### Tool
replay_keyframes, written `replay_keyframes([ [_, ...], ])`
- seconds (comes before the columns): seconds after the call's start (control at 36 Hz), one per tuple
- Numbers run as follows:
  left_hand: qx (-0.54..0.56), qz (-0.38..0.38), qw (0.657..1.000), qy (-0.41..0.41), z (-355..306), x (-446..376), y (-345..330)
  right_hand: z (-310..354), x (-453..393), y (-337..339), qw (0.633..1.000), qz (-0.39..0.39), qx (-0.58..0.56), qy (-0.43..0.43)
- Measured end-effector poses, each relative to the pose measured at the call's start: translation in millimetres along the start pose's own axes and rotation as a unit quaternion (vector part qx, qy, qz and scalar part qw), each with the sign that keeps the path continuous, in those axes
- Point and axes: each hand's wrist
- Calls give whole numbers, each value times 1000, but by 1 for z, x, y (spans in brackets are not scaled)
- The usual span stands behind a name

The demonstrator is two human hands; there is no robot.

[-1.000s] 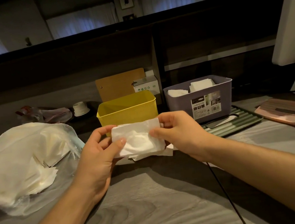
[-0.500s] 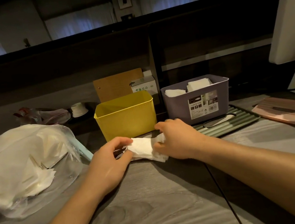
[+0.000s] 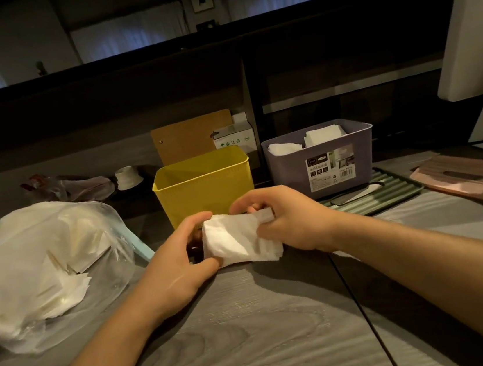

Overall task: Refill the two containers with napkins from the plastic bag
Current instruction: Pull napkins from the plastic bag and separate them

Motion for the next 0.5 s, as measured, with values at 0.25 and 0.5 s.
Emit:
replay_keyframes([
  [0.25,31,-12,999,4,-4,1,-1,-3,0,7,988,-82,-111,68],
  [0.5,177,22,984,16,-12,9,5,-6,3,0,975,-89,-184,91],
])
Point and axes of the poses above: each hand's wrist, its own x-axis away from the middle knuckle, its own y-axis out of the back of the hand, z = x × y, and after that the axes turned 5 degrees about y, right-handed
